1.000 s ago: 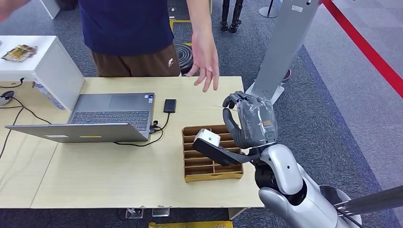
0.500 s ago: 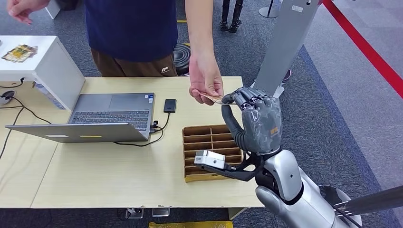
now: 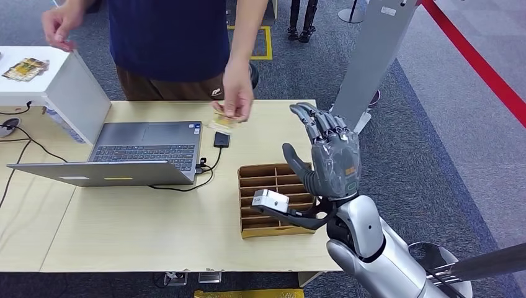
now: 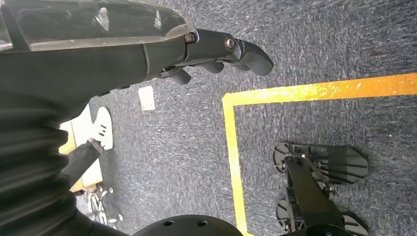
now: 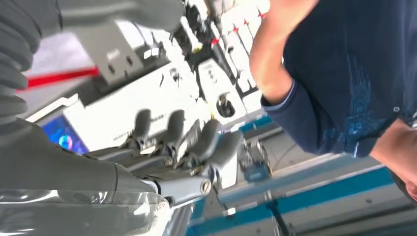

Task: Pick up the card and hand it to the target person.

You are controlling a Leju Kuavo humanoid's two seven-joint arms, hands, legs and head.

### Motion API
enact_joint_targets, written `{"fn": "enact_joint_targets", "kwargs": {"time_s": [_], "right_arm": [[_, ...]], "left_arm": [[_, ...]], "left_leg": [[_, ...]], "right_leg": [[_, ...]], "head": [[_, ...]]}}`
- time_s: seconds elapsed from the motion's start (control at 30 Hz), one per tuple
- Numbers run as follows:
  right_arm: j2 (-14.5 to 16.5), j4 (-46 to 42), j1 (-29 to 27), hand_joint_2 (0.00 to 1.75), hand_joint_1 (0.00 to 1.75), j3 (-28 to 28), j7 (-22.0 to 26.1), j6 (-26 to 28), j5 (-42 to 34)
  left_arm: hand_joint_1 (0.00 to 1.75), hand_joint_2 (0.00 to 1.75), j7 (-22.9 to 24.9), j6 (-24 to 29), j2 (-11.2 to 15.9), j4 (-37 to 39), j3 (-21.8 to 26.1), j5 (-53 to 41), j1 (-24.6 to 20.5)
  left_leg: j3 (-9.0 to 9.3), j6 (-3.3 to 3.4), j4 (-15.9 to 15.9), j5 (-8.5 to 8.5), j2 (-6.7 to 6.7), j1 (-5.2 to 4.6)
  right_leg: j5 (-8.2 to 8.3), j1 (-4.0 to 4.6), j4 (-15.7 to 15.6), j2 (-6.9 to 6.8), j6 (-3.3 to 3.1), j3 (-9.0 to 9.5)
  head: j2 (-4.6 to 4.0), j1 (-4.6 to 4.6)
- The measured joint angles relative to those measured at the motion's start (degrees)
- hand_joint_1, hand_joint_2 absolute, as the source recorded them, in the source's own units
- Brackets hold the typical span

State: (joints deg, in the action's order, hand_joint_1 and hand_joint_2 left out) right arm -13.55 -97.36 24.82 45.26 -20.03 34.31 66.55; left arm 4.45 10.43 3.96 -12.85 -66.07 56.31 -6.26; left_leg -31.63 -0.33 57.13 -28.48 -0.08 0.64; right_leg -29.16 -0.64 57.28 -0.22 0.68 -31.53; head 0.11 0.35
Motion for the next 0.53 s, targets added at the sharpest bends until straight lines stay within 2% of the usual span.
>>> {"fn": "enact_joint_targets", "kwargs": {"time_s": [0.13, 0.27, 0.43, 0.53], "right_arm": [[0.42, 0.66, -0.37, 1.75, 0.00, 0.11, 3.87, 0.51, -13.21], [0.50, 0.92, -1.82, 1.75, 0.00, 0.20, 9.59, 0.17, -32.01], [0.33, 0.91, -5.57, 1.75, 0.00, -0.87, 16.11, -2.80, -52.99], [0.06, 0.90, -7.73, 1.75, 0.00, -1.70, 18.56, -4.88, -61.19]], "left_arm": [[0.00, 0.00, 0.14, 0.48, 0.00, 0.00, 0.04, 0.71, 0.01], [0.00, 0.00, 0.33, 0.97, 0.00, 0.00, 0.04, 1.25, 0.03], [0.00, 0.00, 0.99, 1.13, 0.01, 0.00, 0.07, 1.91, 0.05], [0.00, 0.00, 1.16, 1.30, 0.04, 0.00, 0.07, 2.25, 0.06]], "left_leg": [[0.01, 0.00, 0.00, 0.00, 0.00, 0.00], [0.01, 0.00, 0.00, 0.00, 0.00, 0.00], [0.00, 0.00, 0.00, -0.01, 0.00, 0.00], [0.00, 0.00, 0.00, -0.01, 0.00, 0.00]], "right_leg": [[0.00, 0.00, 0.00, 0.00, 0.00, 0.00], [0.00, 0.00, 0.00, 0.00, 0.00, 0.00], [0.00, 0.00, -0.01, 0.00, 0.00, -0.01], [0.00, 0.00, -0.01, 0.00, 0.00, -0.02]], "head": [[0.00, -0.01], [0.00, 0.03], [0.00, 0.03], [0.00, 0.02]]}}
